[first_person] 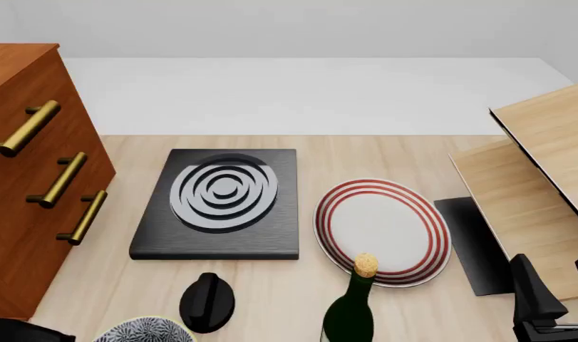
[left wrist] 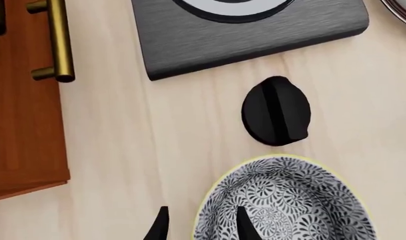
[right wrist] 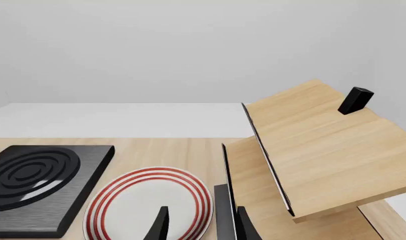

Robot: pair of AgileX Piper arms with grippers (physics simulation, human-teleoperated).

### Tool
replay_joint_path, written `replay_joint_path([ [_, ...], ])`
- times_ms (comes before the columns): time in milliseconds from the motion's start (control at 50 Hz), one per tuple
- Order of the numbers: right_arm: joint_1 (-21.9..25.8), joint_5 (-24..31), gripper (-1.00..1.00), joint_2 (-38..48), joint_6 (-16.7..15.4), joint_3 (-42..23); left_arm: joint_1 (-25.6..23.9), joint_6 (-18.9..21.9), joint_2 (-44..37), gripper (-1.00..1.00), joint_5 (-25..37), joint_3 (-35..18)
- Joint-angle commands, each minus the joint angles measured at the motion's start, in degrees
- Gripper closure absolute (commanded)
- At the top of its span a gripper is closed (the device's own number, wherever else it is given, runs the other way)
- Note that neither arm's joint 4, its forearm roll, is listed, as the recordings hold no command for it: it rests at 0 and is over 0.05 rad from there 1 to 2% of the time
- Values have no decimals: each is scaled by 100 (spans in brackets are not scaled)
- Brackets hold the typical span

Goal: Pick up the akita bowl and put it on the plate.

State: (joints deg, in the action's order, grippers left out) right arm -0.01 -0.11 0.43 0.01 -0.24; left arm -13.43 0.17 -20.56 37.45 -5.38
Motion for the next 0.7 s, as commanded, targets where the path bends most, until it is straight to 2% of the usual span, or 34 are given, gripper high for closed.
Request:
replay_joint_path([
  [20,1,0,-100,0,1,0,-11,-19,-94,-100,-127,101],
  [660,0,0,-100,0,-1,0,-49,39,-703,-100,-871,498],
  [680,0,0,-100,0,1,0,11,88,-647,100,-858,479],
  [700,-2,0,-100,0,1,0,-98,33,-600,100,-787,493],
])
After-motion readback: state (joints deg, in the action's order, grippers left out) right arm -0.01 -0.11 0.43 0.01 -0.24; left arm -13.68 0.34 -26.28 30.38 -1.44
